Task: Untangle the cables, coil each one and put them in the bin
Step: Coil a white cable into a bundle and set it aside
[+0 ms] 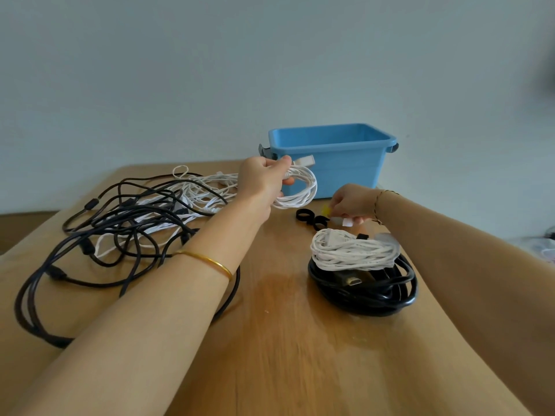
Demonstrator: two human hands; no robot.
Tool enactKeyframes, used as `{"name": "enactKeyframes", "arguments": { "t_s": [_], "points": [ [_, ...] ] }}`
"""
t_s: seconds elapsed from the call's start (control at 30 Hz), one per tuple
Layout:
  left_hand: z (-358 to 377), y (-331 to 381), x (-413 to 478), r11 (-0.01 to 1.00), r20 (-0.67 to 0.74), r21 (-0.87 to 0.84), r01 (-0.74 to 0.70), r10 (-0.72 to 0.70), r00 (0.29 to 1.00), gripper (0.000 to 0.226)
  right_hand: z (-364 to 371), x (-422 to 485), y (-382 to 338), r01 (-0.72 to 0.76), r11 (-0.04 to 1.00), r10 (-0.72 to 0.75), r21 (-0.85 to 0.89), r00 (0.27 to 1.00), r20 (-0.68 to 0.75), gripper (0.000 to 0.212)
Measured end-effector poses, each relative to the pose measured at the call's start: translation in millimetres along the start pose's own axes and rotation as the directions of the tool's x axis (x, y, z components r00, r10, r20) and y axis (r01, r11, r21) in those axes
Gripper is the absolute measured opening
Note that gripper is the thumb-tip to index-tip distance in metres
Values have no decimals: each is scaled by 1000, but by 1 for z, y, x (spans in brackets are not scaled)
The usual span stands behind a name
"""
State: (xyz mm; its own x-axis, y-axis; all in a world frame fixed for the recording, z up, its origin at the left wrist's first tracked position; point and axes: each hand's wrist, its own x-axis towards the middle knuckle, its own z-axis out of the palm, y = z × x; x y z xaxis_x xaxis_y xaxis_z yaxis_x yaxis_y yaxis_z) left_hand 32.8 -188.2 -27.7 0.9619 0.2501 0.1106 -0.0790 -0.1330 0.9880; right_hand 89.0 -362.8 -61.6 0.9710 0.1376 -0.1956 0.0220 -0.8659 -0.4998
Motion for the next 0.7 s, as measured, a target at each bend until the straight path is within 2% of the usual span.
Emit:
{"name": "enactKeyframes", "arguments": {
  "t_s": [0.2,0.4,0.7],
  "points": [
    [-2,0,3,1000,-8,8,-3,4,1000,21,0,7,0,35,999,-30,30,991,-130,20],
    [-3,-3,4,1000,-9,2,0,0,1000,21,1,4,-1,104,994,-106,-30,991,-85,31],
    [-7,-4,5,1000,-8,5,5,-5,1000,21,-14,-5,-7,86,996,-79,6,942,-327,20]
  ]
}}
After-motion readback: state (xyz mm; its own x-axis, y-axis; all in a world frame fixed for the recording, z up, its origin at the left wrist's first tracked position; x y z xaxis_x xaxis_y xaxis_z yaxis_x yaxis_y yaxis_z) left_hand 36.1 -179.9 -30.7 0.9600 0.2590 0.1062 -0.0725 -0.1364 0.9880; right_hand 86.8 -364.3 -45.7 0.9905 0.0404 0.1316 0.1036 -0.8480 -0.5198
